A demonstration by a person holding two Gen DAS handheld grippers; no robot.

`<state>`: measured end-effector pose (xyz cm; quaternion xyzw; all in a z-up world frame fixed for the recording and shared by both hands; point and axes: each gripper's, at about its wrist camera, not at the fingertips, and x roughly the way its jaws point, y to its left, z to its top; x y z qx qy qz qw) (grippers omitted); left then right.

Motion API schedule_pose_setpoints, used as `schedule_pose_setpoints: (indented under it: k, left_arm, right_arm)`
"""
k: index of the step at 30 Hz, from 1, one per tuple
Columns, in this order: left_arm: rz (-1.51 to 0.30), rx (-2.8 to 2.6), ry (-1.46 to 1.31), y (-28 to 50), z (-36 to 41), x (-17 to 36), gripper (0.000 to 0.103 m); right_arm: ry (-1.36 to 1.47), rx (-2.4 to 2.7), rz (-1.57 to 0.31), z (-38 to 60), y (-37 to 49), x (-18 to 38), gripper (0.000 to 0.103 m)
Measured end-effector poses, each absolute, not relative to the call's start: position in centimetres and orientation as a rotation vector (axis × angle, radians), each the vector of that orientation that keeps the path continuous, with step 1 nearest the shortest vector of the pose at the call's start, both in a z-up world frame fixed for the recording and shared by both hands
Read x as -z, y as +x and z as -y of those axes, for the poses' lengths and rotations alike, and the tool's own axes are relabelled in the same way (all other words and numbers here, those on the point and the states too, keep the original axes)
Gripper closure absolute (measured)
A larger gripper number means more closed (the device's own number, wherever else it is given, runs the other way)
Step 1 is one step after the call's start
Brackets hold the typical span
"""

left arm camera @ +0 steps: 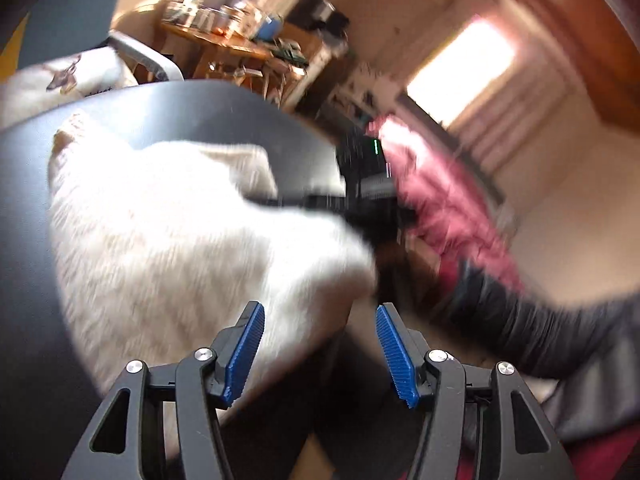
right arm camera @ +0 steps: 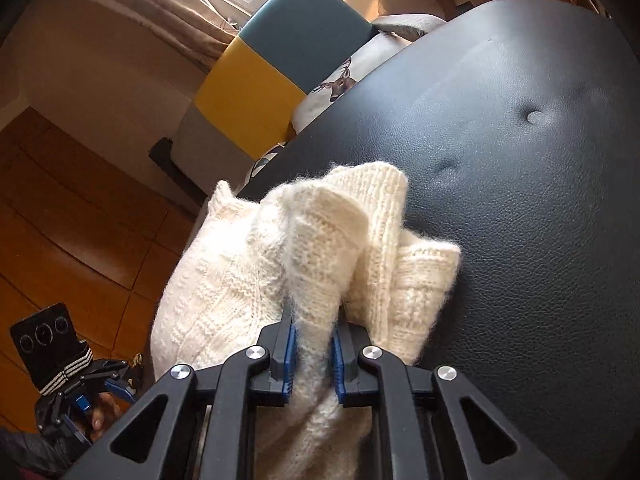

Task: Fold clothes

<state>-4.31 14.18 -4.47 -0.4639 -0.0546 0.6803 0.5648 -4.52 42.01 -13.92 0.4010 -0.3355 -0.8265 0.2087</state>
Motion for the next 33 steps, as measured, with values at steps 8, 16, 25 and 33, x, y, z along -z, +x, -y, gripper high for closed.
schedule_pose_setpoints:
  k: [8,16,25,33]
  left_arm:
    - [0.071,-1.687,-1.179,-5.9,-20.4,6.8,0.051]
    - [-0.659,-1.916,-0.846,4.0,-25.3,8.0,0.044]
    - [-0.343,-1.916,-0.932,1.7,-21.4,4.9,0.044]
    - [-0.073,-2.067,-0.924,-1.3,-14.7,2.5,0.041]
  right_arm:
    - [1.088,2.244,0.969,-42.5,-4.6,14.4,0.091]
    - [1.074,2.211,1.001,-42.7,-4.6,14.8,0.090]
    - [1.099,2.346,0.827,-43.2,-3.5,10.3,0.079]
    - [1.043,2.447,0.435,-38.4,-0.6,4.8,0.079]
